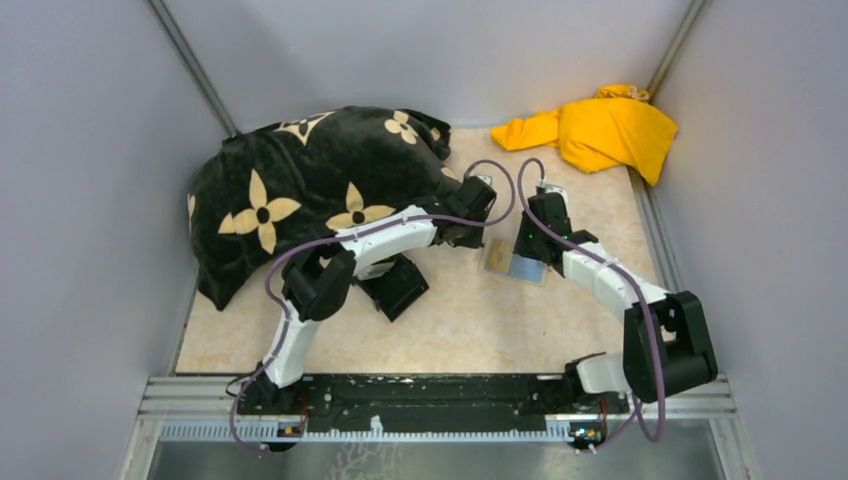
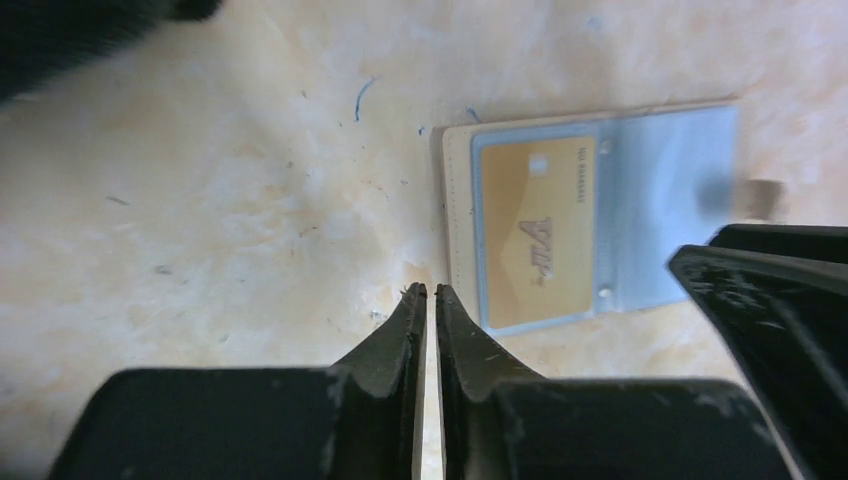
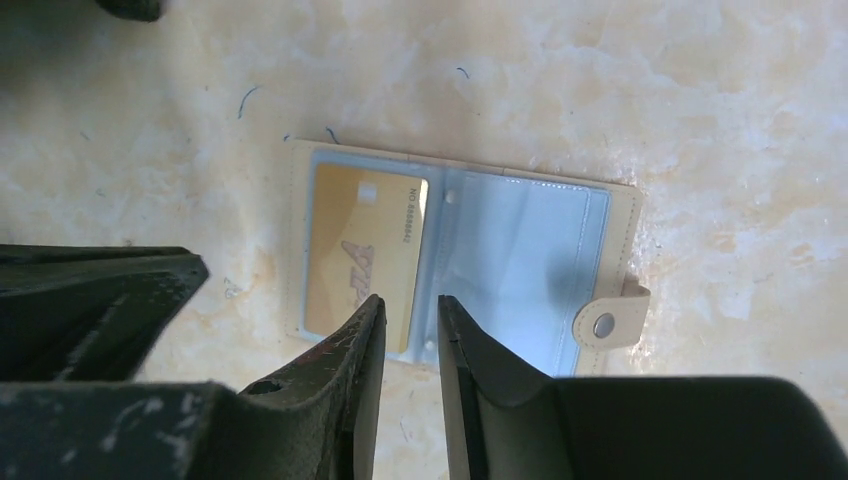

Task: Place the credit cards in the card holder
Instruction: Insert the credit card into the card holder, then pick up the credit card from the storage box.

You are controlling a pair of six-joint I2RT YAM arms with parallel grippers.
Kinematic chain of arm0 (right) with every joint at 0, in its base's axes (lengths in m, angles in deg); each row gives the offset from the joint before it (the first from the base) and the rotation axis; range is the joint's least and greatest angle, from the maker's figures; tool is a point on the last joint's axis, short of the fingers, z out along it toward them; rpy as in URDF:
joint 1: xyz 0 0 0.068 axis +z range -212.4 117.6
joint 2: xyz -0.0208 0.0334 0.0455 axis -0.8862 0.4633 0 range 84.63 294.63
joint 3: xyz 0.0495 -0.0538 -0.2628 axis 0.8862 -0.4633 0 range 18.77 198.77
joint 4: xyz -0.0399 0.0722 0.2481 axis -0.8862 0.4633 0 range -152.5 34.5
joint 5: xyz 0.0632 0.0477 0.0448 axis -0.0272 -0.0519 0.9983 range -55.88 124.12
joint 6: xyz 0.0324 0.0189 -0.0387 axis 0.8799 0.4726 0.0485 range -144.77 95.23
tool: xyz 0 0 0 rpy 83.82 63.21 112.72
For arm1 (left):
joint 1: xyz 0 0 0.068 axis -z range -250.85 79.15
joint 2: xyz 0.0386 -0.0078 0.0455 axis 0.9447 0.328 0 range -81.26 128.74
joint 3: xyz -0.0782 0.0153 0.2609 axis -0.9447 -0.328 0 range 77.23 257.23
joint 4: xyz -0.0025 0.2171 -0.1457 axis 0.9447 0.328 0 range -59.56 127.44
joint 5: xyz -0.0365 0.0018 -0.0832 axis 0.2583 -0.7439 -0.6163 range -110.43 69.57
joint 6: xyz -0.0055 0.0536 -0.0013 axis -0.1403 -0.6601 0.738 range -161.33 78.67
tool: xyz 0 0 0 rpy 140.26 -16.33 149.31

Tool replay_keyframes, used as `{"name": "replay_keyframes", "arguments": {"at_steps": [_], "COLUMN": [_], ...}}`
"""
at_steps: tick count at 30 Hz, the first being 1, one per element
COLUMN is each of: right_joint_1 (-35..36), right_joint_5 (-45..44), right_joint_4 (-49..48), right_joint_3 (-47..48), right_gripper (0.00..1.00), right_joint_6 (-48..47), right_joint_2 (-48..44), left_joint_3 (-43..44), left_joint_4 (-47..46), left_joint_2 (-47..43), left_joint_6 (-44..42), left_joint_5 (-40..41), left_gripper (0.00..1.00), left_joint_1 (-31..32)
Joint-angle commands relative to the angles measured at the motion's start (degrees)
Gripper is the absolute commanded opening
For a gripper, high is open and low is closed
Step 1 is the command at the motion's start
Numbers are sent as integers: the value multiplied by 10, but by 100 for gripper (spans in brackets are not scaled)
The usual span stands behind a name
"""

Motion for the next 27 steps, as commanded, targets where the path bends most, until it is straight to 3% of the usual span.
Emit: {"name": "replay_keyframes", "arguments": {"at_steps": [1,8,12,16,18,19,23,27], "right_joint_1": [16,89,160,167,167,166,173,208], "right_joint_5": [15,11,-42,34,83,108,206,170], "right_joint_4": [-10,-46,-126,-339,-472,-495,-444,-410], "right_joint_3": [34,78,104,34,-7,-4,83,128], "right_gripper": [28,31,34,64,71,72,75,84], "right_joint_6": [-44,-96,-166,-134,-96,-83,-89,-125], "right_joint_2": [-48,-63,-58,-62,-46,-32,47,83], "left_joint_3": [-14,-221,-305,-370,-399,-412,-454,-490], "left_joint_4": [-3,-81,-91,-93,-93,-92,-77,-56], "left_joint_2": [-98,-297,-383,-453,-482,-497,-550,-597], "left_joint_6": [8,55,91,124,137,144,174,207], "left_joint_5": [55,145,189,223,240,248,276,298], "left_gripper": [14,30,37,40,43,43,49,58], "left_joint_1": [2,3,3,3,3,3,3,4]}}
